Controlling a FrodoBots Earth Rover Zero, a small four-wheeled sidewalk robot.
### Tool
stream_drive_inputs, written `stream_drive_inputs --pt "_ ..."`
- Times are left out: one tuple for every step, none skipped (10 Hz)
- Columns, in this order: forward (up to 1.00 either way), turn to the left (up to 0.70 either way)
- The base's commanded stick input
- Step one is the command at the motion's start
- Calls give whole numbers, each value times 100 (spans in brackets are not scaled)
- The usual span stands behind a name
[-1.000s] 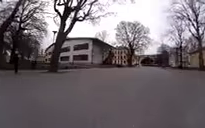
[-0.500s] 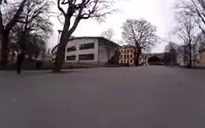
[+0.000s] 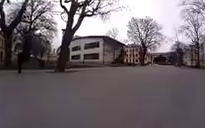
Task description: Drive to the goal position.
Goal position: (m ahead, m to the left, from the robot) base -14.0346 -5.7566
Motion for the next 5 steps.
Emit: stream_drive_inputs --pt "85 0" --pt "85 0" --pt "85 0" --pt "85 -29" --pt "85 -34"
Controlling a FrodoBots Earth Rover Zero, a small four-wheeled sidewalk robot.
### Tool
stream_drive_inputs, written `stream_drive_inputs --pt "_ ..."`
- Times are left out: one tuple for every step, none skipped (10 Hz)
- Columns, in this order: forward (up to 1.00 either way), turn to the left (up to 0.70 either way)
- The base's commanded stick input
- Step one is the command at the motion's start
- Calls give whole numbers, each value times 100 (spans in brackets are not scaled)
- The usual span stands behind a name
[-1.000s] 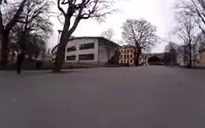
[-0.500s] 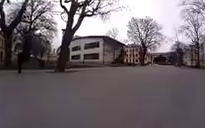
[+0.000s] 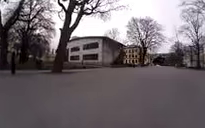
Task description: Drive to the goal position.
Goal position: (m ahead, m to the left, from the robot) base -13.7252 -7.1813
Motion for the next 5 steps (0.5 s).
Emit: stream_drive_inputs --pt "85 -34" --pt "85 -34" --pt "85 -34" --pt "85 -34" --pt "85 -34"
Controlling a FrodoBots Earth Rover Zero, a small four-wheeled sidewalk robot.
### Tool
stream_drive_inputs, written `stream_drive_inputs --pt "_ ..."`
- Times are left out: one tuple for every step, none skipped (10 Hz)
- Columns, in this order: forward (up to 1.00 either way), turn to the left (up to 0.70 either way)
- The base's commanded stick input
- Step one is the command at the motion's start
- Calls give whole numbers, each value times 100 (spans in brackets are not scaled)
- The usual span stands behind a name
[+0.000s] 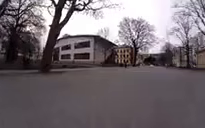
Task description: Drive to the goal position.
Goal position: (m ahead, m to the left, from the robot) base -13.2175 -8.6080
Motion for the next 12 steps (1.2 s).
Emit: stream_drive_inputs --pt "85 -34" --pt "85 -27" --pt "85 -6" --pt "85 0" --pt "85 0" --pt "85 0" --pt "85 0" --pt "85 0" --pt "85 0" --pt "85 0" --pt "85 0" --pt "85 0"
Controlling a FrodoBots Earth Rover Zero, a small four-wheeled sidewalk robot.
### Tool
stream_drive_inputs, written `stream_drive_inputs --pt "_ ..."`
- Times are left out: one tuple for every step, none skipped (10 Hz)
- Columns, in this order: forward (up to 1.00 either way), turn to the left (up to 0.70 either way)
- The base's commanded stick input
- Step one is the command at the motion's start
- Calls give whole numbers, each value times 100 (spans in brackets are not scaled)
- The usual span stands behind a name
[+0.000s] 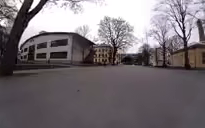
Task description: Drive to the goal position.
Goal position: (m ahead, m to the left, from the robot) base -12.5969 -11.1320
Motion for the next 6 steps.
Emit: stream_drive_inputs --pt "85 0" --pt "85 0" --pt "85 0" --pt "85 0" --pt "85 0" --pt "85 0"
